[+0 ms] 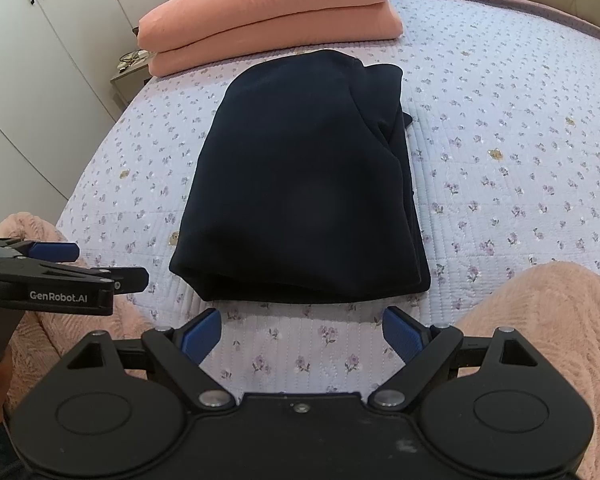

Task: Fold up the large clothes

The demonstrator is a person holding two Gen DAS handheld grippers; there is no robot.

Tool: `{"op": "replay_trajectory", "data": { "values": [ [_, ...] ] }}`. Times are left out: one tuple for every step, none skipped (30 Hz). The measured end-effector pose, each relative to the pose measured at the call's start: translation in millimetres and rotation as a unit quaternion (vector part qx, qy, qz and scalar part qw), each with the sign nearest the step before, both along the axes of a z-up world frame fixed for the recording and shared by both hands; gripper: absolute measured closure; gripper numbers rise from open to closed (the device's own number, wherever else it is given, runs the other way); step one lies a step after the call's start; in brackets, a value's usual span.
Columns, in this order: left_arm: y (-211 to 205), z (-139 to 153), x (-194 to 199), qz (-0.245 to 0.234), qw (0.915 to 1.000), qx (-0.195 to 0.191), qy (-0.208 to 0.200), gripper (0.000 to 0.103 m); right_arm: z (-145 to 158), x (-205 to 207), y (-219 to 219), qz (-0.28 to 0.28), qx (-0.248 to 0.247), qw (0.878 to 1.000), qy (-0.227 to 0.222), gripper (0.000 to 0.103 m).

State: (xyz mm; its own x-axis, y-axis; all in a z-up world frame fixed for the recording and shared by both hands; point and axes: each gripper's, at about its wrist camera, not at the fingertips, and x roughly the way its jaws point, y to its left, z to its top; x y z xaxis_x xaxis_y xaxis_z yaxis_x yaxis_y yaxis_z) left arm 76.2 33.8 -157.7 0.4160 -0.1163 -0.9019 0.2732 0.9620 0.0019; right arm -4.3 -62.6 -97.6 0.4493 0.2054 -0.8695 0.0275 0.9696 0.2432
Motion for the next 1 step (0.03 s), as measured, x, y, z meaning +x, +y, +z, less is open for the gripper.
{"op": "replay_trajectory", "data": {
  "values": [
    [0.1, -0.1, 0.3, 0.000, 1.0000, -0.001, 0.001, 0.000, -0.3, 0.1, -0.2, 0.000, 0.000, 1.000, 0.001, 0.000]
  ]
}}
